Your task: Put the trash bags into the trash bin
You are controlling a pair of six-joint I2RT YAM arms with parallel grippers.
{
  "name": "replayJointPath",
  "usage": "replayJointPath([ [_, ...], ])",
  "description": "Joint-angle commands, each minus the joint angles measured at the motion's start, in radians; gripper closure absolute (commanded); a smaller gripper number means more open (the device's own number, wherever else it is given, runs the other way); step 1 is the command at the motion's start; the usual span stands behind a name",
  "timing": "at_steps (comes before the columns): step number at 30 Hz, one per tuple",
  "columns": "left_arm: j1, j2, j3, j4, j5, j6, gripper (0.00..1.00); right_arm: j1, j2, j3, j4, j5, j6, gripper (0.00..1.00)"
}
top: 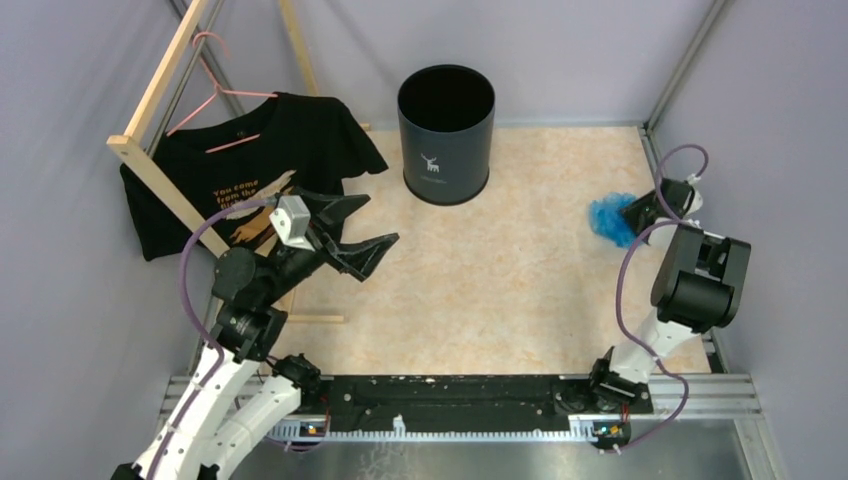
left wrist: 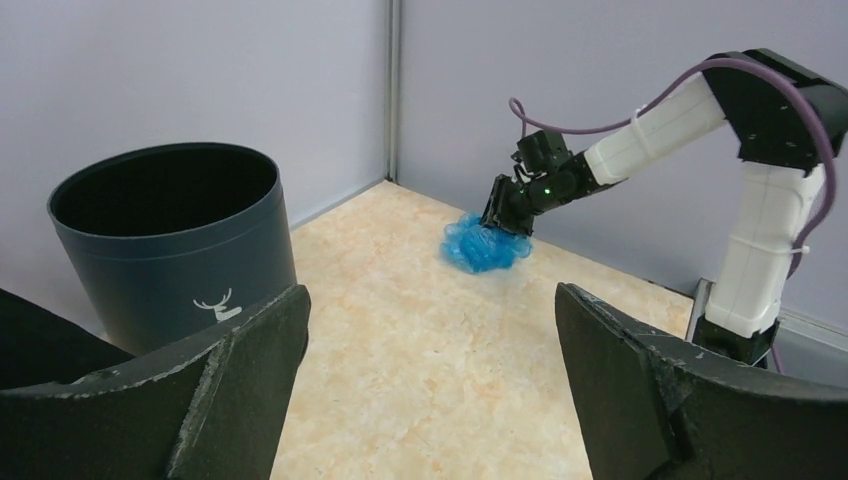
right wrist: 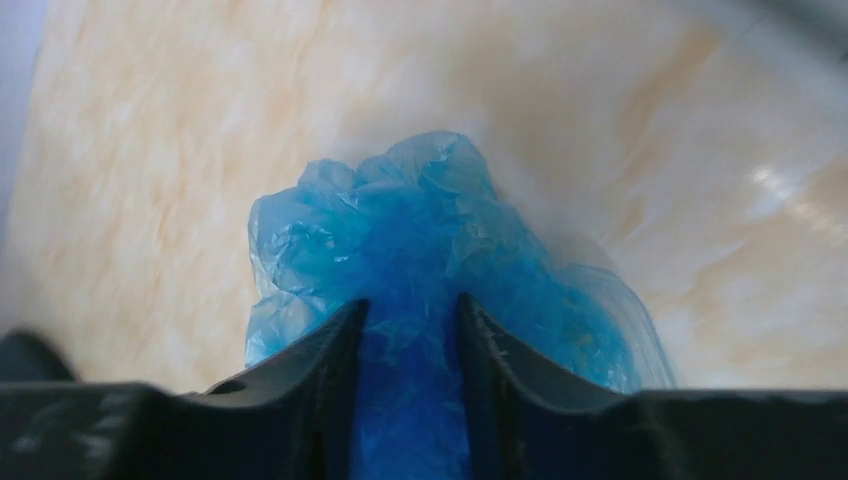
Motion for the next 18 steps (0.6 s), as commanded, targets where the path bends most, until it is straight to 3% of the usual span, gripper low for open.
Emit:
replayJointPath([
  [1, -0.005, 0.046, 0.023, 0.029, -0.006, 0.011, 0.02, 0.042, -0.153, -0.193, 0.183, -0.336, 0.067, 0.67],
  [3, -0.006, 0.069, 0.022, 0.031, -0.003, 0.006, 0.02, 0.108, -0.244, -0.288, 0.195, -0.397, 0.064, 0.71],
  [7, -0.010, 0.128, 0.024, 0.027, 0.007, -0.012, 0.02, 0.332, -0.426, -0.378, 0.005, -0.402, -0.034, 0.69],
  [10, -0.025, 0.175, 0.030, 0.052, 0.130, -0.030, 0.02, 0.506, -0.587, -0.487, -0.033, -0.361, -0.027, 0.64],
  [12, -0.045, 0.208, 0.020, 0.091, 0.199, -0.051, 0.02, 0.587, -0.670, -0.534, -0.015, -0.354, -0.006, 0.54],
  [14, -0.090, 0.251, 0.011, 0.096, 0.183, -0.061, 0.02, 0.634, -0.717, -0.545, -0.028, -0.347, -0.003, 0.45],
  [18, -0.265, 0.396, 0.082, -0.017, 0.125, 0.006, 0.02, 0.654, -0.731, -0.469, -0.150, -0.384, -0.066, 0.41],
])
